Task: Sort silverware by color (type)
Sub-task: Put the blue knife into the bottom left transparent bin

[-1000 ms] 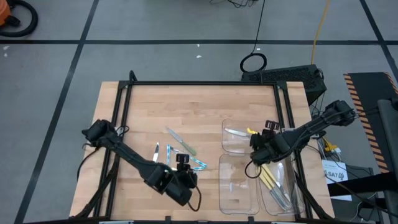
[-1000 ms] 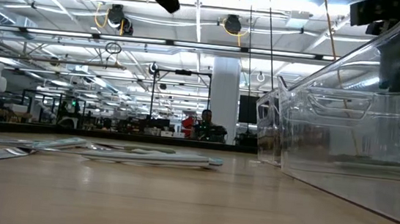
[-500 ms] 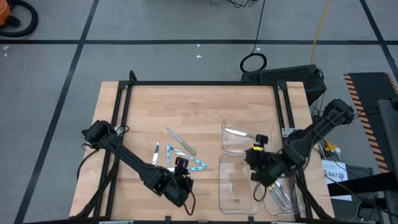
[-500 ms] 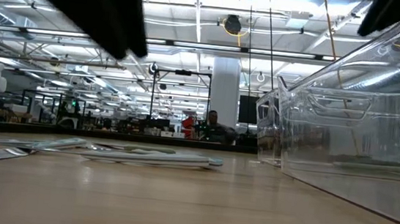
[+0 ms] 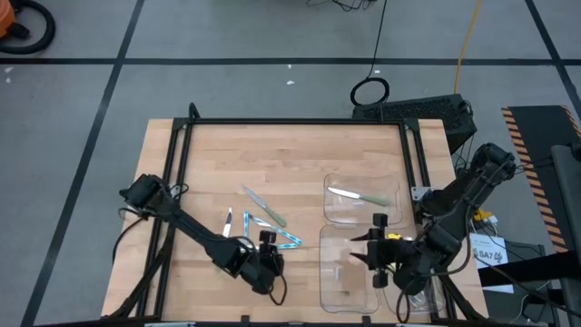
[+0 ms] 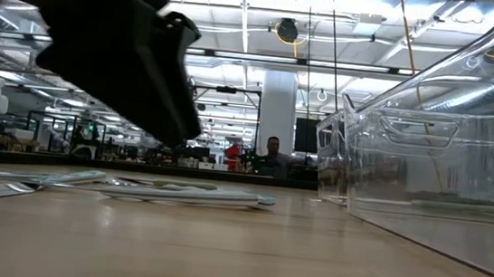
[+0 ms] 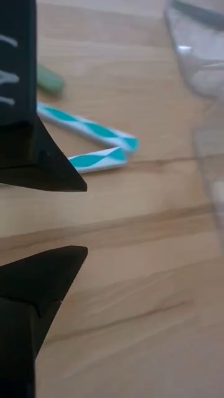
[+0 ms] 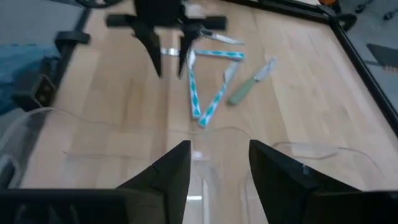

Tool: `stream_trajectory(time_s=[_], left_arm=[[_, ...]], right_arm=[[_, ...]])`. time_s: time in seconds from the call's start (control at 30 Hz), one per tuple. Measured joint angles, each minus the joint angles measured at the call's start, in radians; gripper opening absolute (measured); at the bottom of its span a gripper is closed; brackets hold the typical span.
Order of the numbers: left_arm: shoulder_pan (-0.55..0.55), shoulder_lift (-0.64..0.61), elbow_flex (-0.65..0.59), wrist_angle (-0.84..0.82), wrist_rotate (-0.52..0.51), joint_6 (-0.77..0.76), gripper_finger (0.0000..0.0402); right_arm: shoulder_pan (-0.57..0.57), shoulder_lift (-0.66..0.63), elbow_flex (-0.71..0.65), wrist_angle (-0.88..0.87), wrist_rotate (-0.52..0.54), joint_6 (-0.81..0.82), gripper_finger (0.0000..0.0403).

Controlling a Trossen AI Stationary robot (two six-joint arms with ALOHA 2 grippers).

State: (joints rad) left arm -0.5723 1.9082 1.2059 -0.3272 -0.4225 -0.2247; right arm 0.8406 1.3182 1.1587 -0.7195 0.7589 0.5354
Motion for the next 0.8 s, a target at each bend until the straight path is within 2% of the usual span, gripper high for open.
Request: stream_trajectory(time_s=[0.1, 0.3, 0.47, 0.8], left_arm=[[0.034, -0.001, -0.036, 0.093, 0.025, 0.018, 0.0161], [0.113, -0.002, -0.113, 0.144, 0.072, -0.029, 0.0161], [0.124, -0.002, -0.155, 0.225, 0.085, -0.038, 0.0161], [0.142, -0.002, -0.191, 0.228, 0.094, -0.112, 0.0161]], right_arm=[[0.0, 0.0, 0.0, 0.005, 0.0, 0.003, 0.0155], [0.0, 0.02, 0.0, 0.005, -0.001, 0.0, 0.0155], [-0.001, 0.041, 0.0, 0.004, -0.002, -0.011, 0.0155], [-0.001, 0.05, 0.0, 0.005, -0.001, -0.018, 0.0155]])
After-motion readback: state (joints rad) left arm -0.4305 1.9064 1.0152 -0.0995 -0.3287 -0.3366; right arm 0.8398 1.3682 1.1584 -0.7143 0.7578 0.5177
